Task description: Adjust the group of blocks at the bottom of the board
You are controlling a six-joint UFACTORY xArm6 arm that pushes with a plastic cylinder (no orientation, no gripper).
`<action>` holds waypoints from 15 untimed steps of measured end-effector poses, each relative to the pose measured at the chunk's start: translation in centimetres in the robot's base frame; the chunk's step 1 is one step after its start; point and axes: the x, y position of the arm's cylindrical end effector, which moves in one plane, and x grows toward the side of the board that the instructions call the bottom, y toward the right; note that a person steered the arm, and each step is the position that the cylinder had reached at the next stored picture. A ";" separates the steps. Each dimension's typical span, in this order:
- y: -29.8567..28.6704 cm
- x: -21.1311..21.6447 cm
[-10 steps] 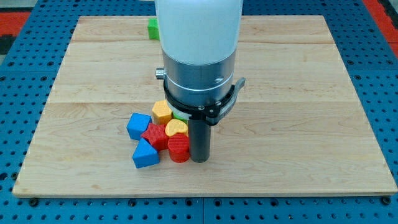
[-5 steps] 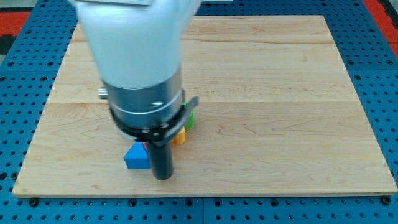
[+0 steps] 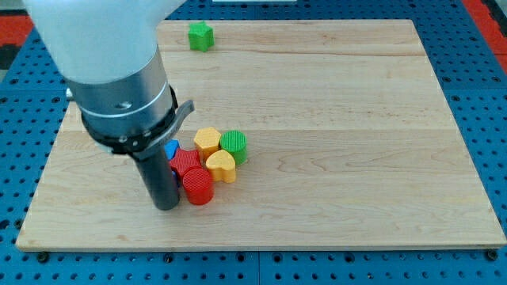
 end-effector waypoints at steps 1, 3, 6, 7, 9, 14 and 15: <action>0.2 1.9; 0.4 2.0; -5.2 -1.5; -3.0 -2.3; -1.0 -3.0; -6.0 -19.6; -1.3 -22.5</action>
